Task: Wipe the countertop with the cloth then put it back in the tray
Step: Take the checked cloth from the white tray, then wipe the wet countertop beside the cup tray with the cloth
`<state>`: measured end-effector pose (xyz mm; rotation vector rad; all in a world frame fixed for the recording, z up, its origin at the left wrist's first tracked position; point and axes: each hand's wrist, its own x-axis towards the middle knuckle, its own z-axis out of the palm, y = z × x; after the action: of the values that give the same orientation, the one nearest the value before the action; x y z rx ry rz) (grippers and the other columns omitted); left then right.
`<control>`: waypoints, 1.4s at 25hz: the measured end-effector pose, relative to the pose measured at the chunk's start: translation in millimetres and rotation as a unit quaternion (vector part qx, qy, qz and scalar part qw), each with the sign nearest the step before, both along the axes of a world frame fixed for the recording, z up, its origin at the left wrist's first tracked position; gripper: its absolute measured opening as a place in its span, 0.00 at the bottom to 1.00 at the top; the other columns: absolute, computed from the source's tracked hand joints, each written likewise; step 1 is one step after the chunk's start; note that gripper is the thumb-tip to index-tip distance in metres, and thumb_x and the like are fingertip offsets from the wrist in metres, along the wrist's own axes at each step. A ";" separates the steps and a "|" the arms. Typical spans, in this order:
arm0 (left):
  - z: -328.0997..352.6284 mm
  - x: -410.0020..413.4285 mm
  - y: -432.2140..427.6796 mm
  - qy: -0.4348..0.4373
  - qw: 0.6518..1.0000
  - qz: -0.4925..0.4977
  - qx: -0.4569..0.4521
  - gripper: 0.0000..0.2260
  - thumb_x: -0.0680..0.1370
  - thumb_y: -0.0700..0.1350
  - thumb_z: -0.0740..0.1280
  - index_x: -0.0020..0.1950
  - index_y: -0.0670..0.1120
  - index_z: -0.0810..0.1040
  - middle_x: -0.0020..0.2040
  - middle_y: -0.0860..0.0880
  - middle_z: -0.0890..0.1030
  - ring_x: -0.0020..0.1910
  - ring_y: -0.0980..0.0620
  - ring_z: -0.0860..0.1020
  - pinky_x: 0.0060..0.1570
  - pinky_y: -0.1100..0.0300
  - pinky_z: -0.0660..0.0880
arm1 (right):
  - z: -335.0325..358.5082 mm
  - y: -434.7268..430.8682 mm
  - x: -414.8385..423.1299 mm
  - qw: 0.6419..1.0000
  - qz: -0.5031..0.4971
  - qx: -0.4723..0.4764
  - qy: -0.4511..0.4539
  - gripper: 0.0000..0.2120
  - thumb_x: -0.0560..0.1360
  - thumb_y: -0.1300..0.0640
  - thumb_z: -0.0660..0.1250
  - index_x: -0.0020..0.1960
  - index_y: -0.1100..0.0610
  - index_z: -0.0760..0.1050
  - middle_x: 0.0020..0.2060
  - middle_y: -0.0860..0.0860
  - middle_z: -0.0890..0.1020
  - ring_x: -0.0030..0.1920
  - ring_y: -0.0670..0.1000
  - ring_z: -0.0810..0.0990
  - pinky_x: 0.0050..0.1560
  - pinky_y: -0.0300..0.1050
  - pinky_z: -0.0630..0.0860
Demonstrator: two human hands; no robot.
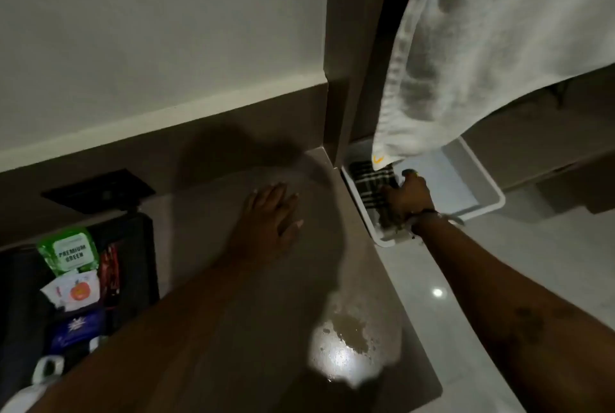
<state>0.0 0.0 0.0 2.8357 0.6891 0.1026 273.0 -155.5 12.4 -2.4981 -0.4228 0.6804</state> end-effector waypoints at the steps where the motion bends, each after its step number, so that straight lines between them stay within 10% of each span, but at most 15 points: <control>1: -4.3 1.4 1.4 -0.006 1.000 -0.002 0.004 0.26 0.81 0.60 0.58 0.74 0.49 0.75 0.78 0.41 0.69 0.77 0.39 0.67 0.76 0.39 0.59 | -7.7 8.1 4.5 1.000 -0.008 -0.022 0.008 0.34 0.75 0.47 0.73 0.73 0.63 0.66 0.69 0.65 0.73 0.69 0.67 0.72 0.69 0.60 0.71; 9: -7.2 -2.0 6.1 -0.021 1.000 0.012 -0.002 0.26 0.80 0.62 0.59 0.76 0.53 0.72 0.81 0.46 0.64 0.79 0.44 0.63 0.77 0.42 0.56 | -27.0 34.5 32.7 0.986 -0.038 -0.016 0.160 0.24 0.70 0.53 0.78 0.63 0.61 0.79 0.63 0.60 0.82 0.58 0.59 0.82 0.56 0.47 0.78; 13: -3.5 -1.7 5.4 -0.017 1.000 0.017 -0.013 0.27 0.80 0.62 0.57 0.76 0.53 0.72 0.81 0.45 0.64 0.79 0.45 0.62 0.78 0.43 0.55 | -15.7 21.8 32.4 0.970 -0.076 0.117 0.201 0.08 0.66 0.56 0.80 0.41 0.52 0.82 0.42 0.53 0.89 0.48 0.58 0.86 0.51 0.54 0.85; 16: -0.3 -1.8 4.1 -0.009 1.000 0.016 -0.021 0.27 0.81 0.62 0.56 0.77 0.52 0.72 0.81 0.45 0.63 0.80 0.44 0.61 0.78 0.43 0.54 | 10.2 0.2 19.5 0.947 -0.115 0.198 0.225 0.07 0.67 0.58 0.79 0.44 0.52 0.85 0.38 0.49 0.89 0.43 0.54 0.88 0.32 0.40 0.81; 26: 19.4 -5.5 -3.7 0.041 0.997 0.017 -0.060 0.25 0.85 0.58 0.60 0.80 0.52 0.65 0.83 0.46 0.57 0.82 0.46 0.53 0.80 0.47 0.47 | 116.8 -107.6 -84.7 0.830 -0.233 0.312 0.400 0.08 0.77 0.61 0.67 0.54 0.59 0.82 0.47 0.57 0.88 0.42 0.56 0.89 0.37 0.49 0.85; 30: 30.6 -33.8 -18.9 0.010 0.990 0.060 -0.126 0.22 0.86 0.54 0.61 0.78 0.47 0.69 0.83 0.42 0.57 0.82 0.44 0.54 0.79 0.48 0.48 | 122.1 -147.0 -145.6 0.982 -0.097 0.111 0.122 0.05 0.76 0.64 0.69 0.52 0.59 0.79 0.50 0.60 0.85 0.42 0.57 0.83 0.43 0.46 0.77; 32: 33.2 -66.2 -37.5 -0.033 0.983 0.108 -0.144 0.22 0.86 0.53 0.60 0.76 0.44 0.72 0.82 0.39 0.61 0.81 0.41 0.56 0.79 0.46 0.48 | 120.3 -148.3 -180.3 0.999 0.019 -0.024 -0.027 0.06 0.76 0.59 0.69 0.51 0.58 0.76 0.51 0.59 0.81 0.39 0.57 0.77 0.40 0.45 0.70; 35: 27.2 -130.0 -79.7 -0.023 0.981 0.165 -0.100 0.23 0.86 0.55 0.57 0.73 0.42 0.74 0.81 0.39 0.61 0.81 0.40 0.58 0.80 0.42 0.49 | 111.0 -132.1 -241.1 0.980 0.140 -0.138 -0.014 0.19 0.75 0.46 0.69 0.60 0.57 0.75 0.58 0.57 0.74 0.48 0.59 0.80 0.44 0.48 0.75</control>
<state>-130.0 -79.7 27.2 2.4991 1.0896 0.1439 31.9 -287.7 123.4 -2.7381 -0.7476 0.8656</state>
